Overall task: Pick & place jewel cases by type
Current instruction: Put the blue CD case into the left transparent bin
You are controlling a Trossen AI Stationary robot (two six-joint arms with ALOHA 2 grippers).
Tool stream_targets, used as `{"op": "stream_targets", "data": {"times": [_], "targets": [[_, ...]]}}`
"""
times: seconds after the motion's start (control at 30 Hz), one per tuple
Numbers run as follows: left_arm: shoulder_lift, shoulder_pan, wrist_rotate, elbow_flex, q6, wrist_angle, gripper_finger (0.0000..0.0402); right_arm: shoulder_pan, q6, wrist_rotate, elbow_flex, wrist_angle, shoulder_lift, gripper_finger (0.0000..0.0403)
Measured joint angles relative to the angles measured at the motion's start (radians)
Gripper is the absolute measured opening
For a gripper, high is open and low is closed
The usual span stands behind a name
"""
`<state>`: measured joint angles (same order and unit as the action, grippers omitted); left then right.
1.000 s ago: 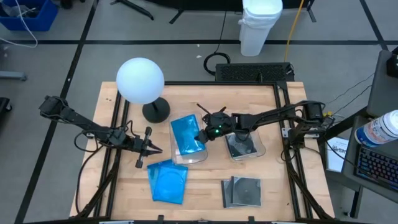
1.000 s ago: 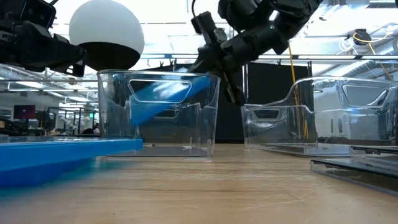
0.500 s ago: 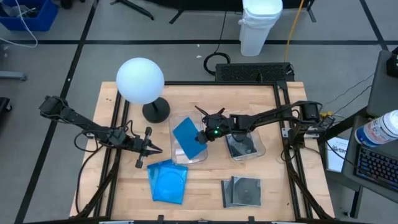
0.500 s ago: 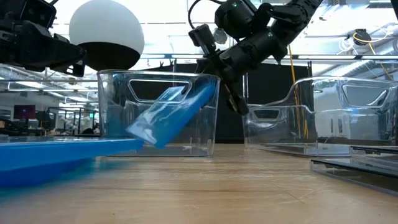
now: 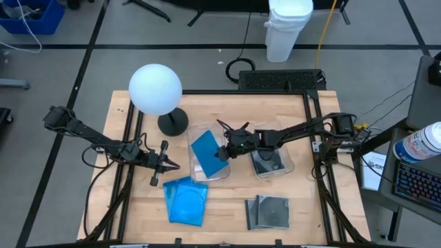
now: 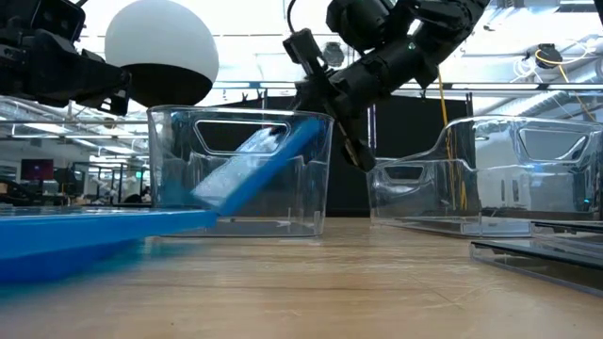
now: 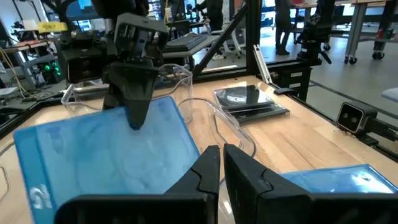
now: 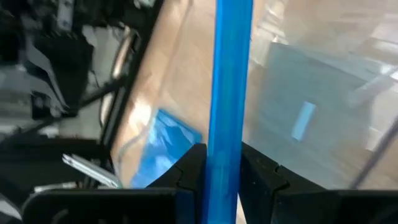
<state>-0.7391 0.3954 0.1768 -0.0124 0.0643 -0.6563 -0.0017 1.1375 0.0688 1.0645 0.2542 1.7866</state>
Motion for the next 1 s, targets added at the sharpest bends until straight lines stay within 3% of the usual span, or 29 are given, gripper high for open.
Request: {"op": "stream_targets", "data": {"times": [0.33, 0.8, 1.0], "targets": [[0.000, 0.000, 0.000, 0.000, -0.019, 0.000, 0.0031, 0.042, -0.021, -0.041, 0.000, 0.026, -0.001, 0.0071], [0.000, 0.000, 0.000, 0.000, -0.056, 0.000, 0.0031, 0.067, -0.114, 0.040, 0.000, 0.002, -0.001, 0.0073], [0.000, 0.000, 0.000, 0.000, -0.056, 0.000, 0.0031, 0.064, -0.137, 0.036, 0.000, -0.021, -0.001, 0.0117]]}}
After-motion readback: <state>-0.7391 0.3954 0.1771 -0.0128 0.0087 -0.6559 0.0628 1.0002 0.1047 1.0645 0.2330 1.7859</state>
